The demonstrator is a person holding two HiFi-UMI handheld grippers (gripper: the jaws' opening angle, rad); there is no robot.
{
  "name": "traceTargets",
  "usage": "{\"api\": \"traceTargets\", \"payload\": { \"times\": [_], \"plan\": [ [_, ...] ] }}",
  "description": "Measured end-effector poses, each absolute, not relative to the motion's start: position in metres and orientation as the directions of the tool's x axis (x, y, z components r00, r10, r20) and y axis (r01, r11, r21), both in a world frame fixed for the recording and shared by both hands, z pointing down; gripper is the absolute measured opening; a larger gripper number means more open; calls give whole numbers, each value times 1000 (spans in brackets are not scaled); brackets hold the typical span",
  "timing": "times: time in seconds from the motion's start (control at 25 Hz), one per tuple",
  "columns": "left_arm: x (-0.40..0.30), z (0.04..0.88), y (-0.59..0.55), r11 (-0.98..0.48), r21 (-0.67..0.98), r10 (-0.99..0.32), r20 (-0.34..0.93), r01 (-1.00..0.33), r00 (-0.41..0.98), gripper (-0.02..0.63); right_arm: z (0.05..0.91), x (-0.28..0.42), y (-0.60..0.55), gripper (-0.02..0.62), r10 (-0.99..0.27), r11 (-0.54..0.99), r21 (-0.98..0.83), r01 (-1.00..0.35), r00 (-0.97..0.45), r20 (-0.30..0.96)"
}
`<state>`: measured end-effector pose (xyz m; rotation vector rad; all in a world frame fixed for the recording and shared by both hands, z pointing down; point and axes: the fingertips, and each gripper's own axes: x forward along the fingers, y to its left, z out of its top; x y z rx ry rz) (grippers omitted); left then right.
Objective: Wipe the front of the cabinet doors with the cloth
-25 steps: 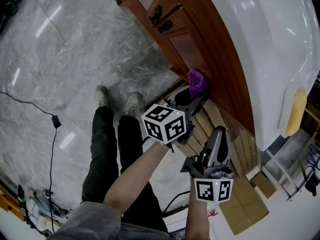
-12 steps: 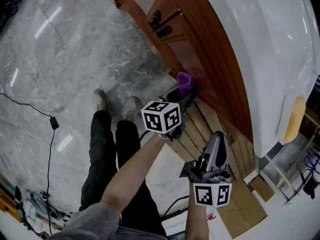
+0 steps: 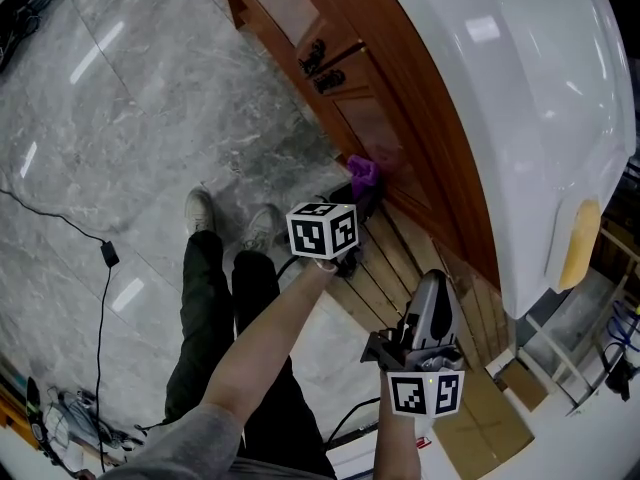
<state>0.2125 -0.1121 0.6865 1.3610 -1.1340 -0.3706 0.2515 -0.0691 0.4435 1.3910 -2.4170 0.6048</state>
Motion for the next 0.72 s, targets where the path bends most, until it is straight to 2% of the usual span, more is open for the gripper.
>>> {"api": "traceTargets", "payload": {
  "times": [0.28, 0.72],
  "plan": [
    [194, 680, -92, 275, 877, -755, 451, -394, 476, 130, 444, 237, -60, 9, -732, 458, -232, -858, -513, 448],
    [108, 553, -58, 164, 872, -826, 377, -461, 418, 130, 402, 176, -52, 9, -718, 496, -326, -805, -591, 367]
  ]
}}
